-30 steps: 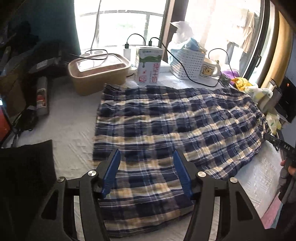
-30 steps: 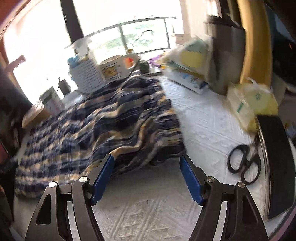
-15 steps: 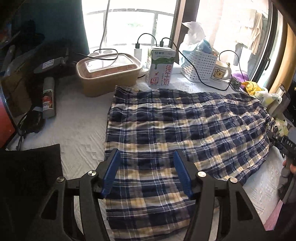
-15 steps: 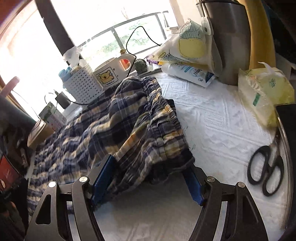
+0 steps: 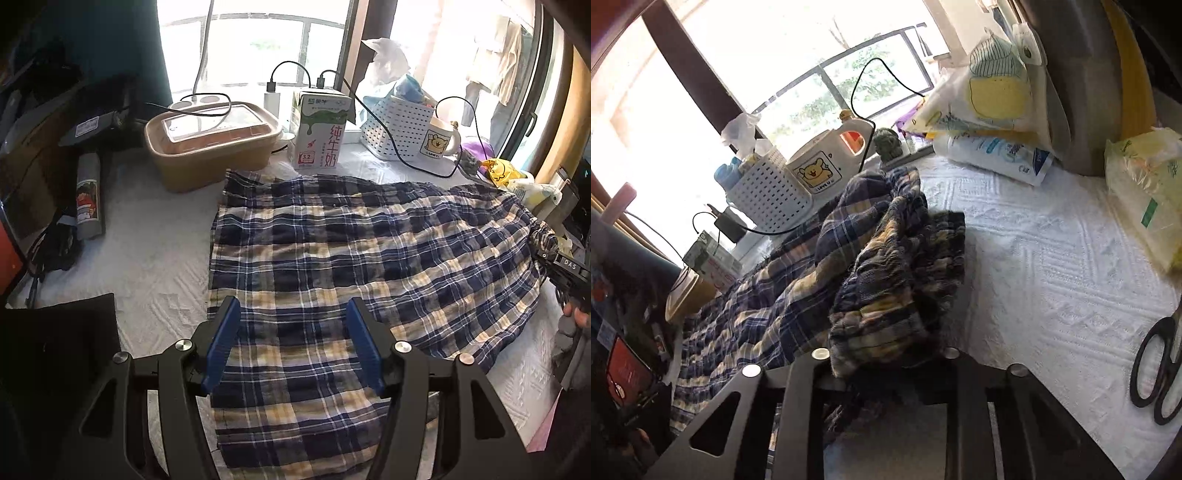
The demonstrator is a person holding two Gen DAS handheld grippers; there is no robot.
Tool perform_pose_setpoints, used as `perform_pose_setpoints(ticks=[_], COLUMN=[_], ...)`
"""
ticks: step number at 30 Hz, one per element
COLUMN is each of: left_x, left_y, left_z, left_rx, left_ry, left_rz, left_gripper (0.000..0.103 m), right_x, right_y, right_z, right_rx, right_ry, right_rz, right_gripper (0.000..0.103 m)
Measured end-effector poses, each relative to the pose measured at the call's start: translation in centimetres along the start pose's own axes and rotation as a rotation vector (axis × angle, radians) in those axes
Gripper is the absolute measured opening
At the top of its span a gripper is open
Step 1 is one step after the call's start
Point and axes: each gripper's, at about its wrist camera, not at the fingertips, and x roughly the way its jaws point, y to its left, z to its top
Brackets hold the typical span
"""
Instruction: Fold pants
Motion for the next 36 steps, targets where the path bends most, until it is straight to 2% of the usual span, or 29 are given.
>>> perform_pose_setpoints(ticks=[7,11,17,24,36], left_x=[-0.2,-0.6,-1.3,-1.6,-3.0], left_y=[0.7,0.9,1.8,3.9,7.8], left_z=[0.1,0.8,0.7,-0.7,-1.8], left_rx=[0.015,0.054,0.044,0.001,-0.047], left_ry=[-0.016,-0.039,-0.072,-0.073,-0.100], left_rz=[-0.009,-0.016,-0.055,-0.090,-0.076], left_gripper=[0.060,0.060,0.060,0.060,0.060], right_x=[-2.3,-3.4,-4.2,-3.6,-1.2], right_y=[2.6,5.5,10.9,16.0,22.9], right_z=[1.7,2.6,3.0,2.3,-0.3], right_rx=[-0.062,-0.122,-0.245,-0.336,-0.456], right_ry=[-0.063,-0.098,-0.139,-0.124,-0.062], right_rz=[0.001,0.010,0.008,0.036,0.098], right_gripper=[0.019,0.019,0.019,0.019,0.016])
